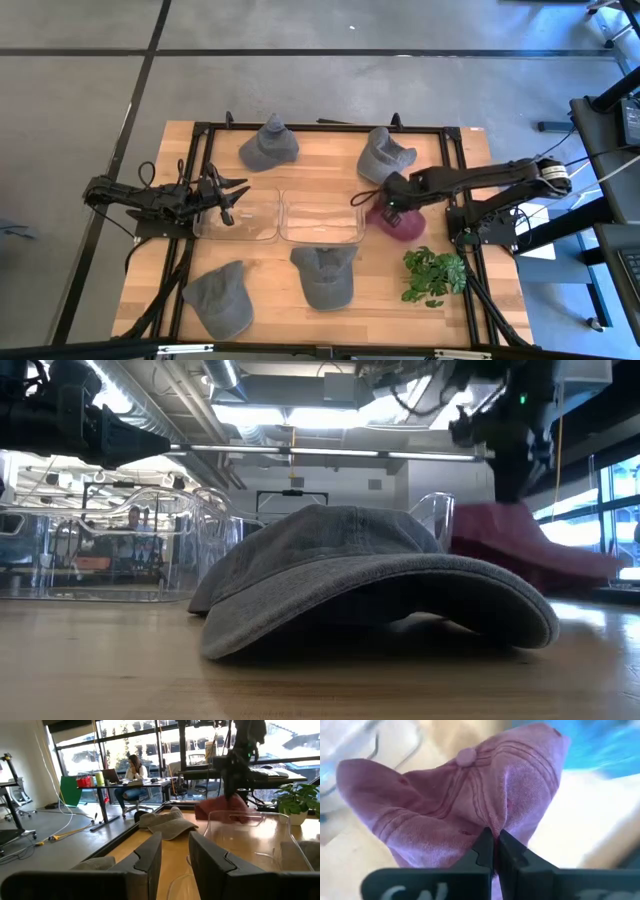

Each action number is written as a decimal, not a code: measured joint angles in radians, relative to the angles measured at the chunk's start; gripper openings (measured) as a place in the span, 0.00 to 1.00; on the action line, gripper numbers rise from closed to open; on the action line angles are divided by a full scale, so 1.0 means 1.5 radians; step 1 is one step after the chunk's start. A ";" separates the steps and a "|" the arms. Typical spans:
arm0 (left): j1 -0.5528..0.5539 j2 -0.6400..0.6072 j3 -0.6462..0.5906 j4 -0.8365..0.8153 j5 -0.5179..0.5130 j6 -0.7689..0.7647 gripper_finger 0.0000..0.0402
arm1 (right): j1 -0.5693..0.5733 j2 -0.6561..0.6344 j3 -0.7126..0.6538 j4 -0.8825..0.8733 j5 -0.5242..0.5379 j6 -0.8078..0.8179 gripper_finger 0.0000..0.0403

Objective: Pick & Place hat
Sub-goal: Put the red cap into the right transparent bin

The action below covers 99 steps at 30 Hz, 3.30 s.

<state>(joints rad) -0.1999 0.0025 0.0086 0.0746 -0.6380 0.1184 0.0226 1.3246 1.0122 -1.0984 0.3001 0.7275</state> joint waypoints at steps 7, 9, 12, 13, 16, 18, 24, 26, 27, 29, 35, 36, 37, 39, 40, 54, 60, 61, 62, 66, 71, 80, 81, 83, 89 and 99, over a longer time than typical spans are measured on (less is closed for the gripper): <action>0.000 0.000 0.000 0.000 0.000 0.000 0.24 | 0.028 -0.023 0.129 -0.086 0.143 -0.017 0.03; 0.000 0.000 0.000 0.000 0.000 0.000 0.24 | 0.040 -0.023 0.154 -0.077 0.180 -0.039 0.03; 0.000 0.000 0.000 0.000 0.000 0.000 0.24 | 0.054 -0.023 0.176 -0.022 0.222 -0.095 0.03; 0.000 0.000 0.000 0.000 -0.001 0.000 0.24 | 0.057 -0.023 0.179 0.005 0.228 -0.115 0.03; 0.000 0.000 0.000 0.000 0.000 0.000 0.24 | 0.063 -0.023 0.179 0.099 0.223 -0.188 0.03; 0.000 0.000 0.000 0.000 -0.001 0.000 0.24 | 0.066 -0.019 0.179 0.165 0.212 -0.236 0.03; 0.000 0.000 0.000 0.000 -0.001 0.001 0.24 | 0.071 0.010 0.179 0.346 0.137 -0.362 0.03; 0.000 0.000 0.000 0.000 -0.001 0.001 0.24 | 0.071 0.031 0.180 0.395 0.095 -0.392 0.03; 0.000 0.000 0.000 0.000 -0.001 0.001 0.24 | 0.071 0.043 0.180 0.418 0.080 -0.407 0.03; 0.000 0.000 0.000 0.000 -0.001 0.001 0.24 | 0.071 0.070 0.180 0.460 0.064 -0.432 0.03; 0.000 0.000 0.000 0.000 -0.001 0.001 0.24 | 0.071 0.151 0.179 0.528 0.058 -0.443 0.03; 0.000 0.000 0.000 0.000 -0.001 0.001 0.24 | 0.071 0.162 0.179 0.532 0.058 -0.436 0.03; 0.000 0.000 0.000 0.000 -0.001 0.001 0.24 | 0.071 0.173 0.179 0.537 0.059 -0.435 0.03; 0.000 0.000 0.000 0.001 -0.001 0.001 0.24 | 0.071 0.196 0.179 0.558 0.059 -0.430 0.03; 0.000 0.000 0.000 0.000 -0.001 0.001 0.24 | 0.071 0.207 0.179 0.567 0.060 -0.430 0.03; 0.000 0.000 0.000 0.001 -0.001 0.001 0.24 | 0.071 0.306 0.179 0.646 0.068 -0.375 0.03; 0.000 0.000 0.000 0.001 -0.001 0.001 0.24 | 0.071 0.312 0.179 0.687 0.066 -0.353 0.03; 0.000 0.000 0.000 0.001 -0.001 0.001 0.24 | 0.071 0.312 0.179 0.688 0.065 -0.349 0.03; 0.000 0.000 0.000 0.001 -0.001 0.001 0.24 | 0.071 0.312 0.179 0.688 0.065 -0.346 0.03; 0.000 0.000 0.000 0.001 -0.001 0.000 0.24 | 0.070 0.312 0.179 0.669 0.066 -0.295 0.03; 0.000 0.000 0.000 0.001 -0.001 0.000 0.24 | 0.072 0.312 0.179 0.673 0.066 -0.239 0.03; 0.000 0.000 0.000 0.002 0.001 0.000 0.24 | 0.103 0.312 0.179 0.697 0.067 -0.153 0.03; 0.000 0.000 0.000 0.002 0.001 0.000 0.24 | 0.107 0.312 0.179 0.706 0.068 -0.151 0.03; 0.000 0.000 0.000 0.002 0.001 -0.002 0.24 | 0.115 0.312 0.179 0.723 0.067 -0.150 0.03; 0.000 0.000 0.000 0.002 0.001 -0.013 0.24 | 0.118 0.312 0.179 0.741 0.065 -0.149 0.03; 0.000 0.000 0.000 0.002 0.001 -0.013 0.24 | 0.083 0.309 0.179 0.724 0.066 -0.137 0.03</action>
<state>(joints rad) -0.2001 0.0025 0.0086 0.0780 -0.6359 0.0992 0.1478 1.7874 1.2804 -0.0128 0.3985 0.5222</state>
